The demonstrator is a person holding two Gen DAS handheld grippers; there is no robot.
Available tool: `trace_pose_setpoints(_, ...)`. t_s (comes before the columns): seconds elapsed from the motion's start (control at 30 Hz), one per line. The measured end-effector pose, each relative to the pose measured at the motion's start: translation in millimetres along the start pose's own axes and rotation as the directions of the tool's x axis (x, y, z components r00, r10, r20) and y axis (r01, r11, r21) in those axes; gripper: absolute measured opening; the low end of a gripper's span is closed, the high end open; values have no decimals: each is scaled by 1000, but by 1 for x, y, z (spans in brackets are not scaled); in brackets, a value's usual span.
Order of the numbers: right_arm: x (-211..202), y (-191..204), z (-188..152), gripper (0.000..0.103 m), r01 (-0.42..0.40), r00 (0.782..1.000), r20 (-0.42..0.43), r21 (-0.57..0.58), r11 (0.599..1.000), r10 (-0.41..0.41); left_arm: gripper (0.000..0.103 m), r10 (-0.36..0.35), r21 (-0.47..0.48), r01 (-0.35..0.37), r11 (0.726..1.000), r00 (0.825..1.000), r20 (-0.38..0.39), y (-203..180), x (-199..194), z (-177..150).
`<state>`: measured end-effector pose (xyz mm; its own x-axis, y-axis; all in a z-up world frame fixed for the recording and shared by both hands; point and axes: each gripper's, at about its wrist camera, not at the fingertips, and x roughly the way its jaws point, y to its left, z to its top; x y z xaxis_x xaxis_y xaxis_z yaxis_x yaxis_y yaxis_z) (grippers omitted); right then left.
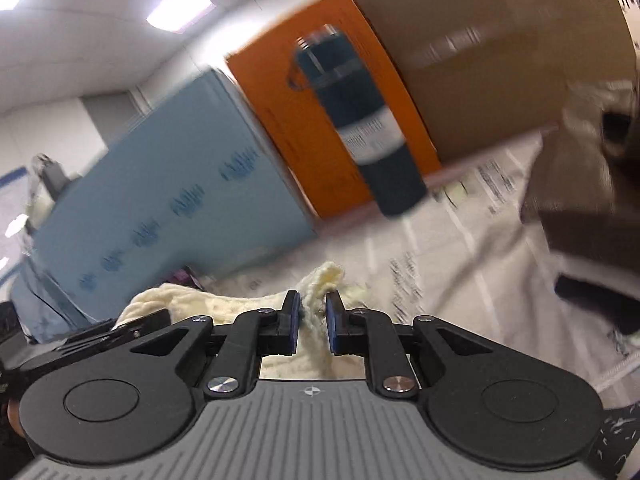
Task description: Fold clothes
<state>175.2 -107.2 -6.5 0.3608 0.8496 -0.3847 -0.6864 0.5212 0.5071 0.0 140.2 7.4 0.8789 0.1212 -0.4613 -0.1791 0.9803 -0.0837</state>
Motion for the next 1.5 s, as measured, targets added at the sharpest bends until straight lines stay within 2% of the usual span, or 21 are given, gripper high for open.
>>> trace_pose_setpoints(0.07,9,-4,-3,13,32,999,-37,-4,999,-32,27,17,-3,-17,1000,999,-47,3,13,-7)
trace_pose_setpoints(0.13,13,-7,-5,14,61,997,-48,-14,998,-61,36,51,-4,-52,999,997,-50,7,16,-11)
trace_pose_setpoints(0.2,13,-9,-8,24,78,996,-50,-14,997,-79,58,73,-38,-75,996,996,-52,14,12,-10)
trace_pose_setpoints(0.23,11,-8,-8,30,91,995,-42,-19,996,-91,63,88,-54,-91,994,995,-48,18,8,-9)
trace_pose_setpoints(0.3,7,-8,-9,68,116,993,-27,-31,993,-117,72,97,-78,-98,992,995,-19,25,-6,-10)
trace_pose_setpoints(0.33,4,-7,-10,72,110,994,-18,-41,993,-111,74,90,-87,-90,992,996,-4,28,-15,-10)
trace_pose_setpoints(0.43,-3,-5,-9,81,76,997,0,-67,995,-76,81,32,-103,-29,994,999,28,32,-43,-17)
trace_pose_setpoints(0.57,-12,2,-10,86,-63,998,-28,-117,991,61,86,-100,-99,103,990,994,34,30,-79,-33)
trace_pose_setpoints(0.77,-39,22,-23,92,-252,968,-66,-174,952,244,88,-287,-43,286,957,958,-12,8,-109,-55)
trace_pose_setpoints(0.83,-50,24,-32,96,-297,955,-80,-169,940,287,90,-320,-25,320,947,946,-41,0,-114,-63)
trace_pose_setpoints(0.9,-59,26,-40,98,-310,950,-100,-170,935,297,93,-333,-1,333,943,940,-74,-8,-117,-71)
trace_pose_setpoints(0.97,-65,29,-48,98,-300,951,-127,-176,937,281,94,-325,16,328,945,941,-94,-14,-117,-77)
trace_pose_setpoints(1.07,-66,35,-58,98,-260,957,-184,-196,945,225,94,-331,-15,332,943,938,-102,-16,-115,-82)
trace_pose_setpoints(1.13,-68,38,-67,98,-229,960,-213,-220,948,183,94,-365,-22,365,931,925,-102,-18,-118,-84)
trace_pose_setpoints(1.27,-87,35,-81,98,-246,955,-218,-209,946,200,93,-454,-10,455,891,887,-87,-27,-129,-90)
trace_pose_setpoints(1.33,-97,31,-86,98,-261,952,-211,-173,950,223,93,-472,-18,472,882,879,-62,-32,-132,-94)
trace_pose_setpoints(1.37,-102,30,-89,98,-266,951,-204,-155,951,233,91,-460,-17,460,888,887,-50,-35,-134,-95)
trace_pose_setpoints(1.43,-114,28,-94,98,-278,950,-185,-129,952,252,67,-425,9,426,905,905,-21,-40,-137,-97)
trace_pose_setpoints(1.47,-121,29,-96,98,-284,950,-173,-121,951,261,49,-413,23,413,910,911,-4,-40,-140,-97)
trace_pose_setpoints(1.5,-128,29,-99,98,-290,949,-161,-112,950,271,40,-418,28,417,908,908,16,-39,-144,-96)
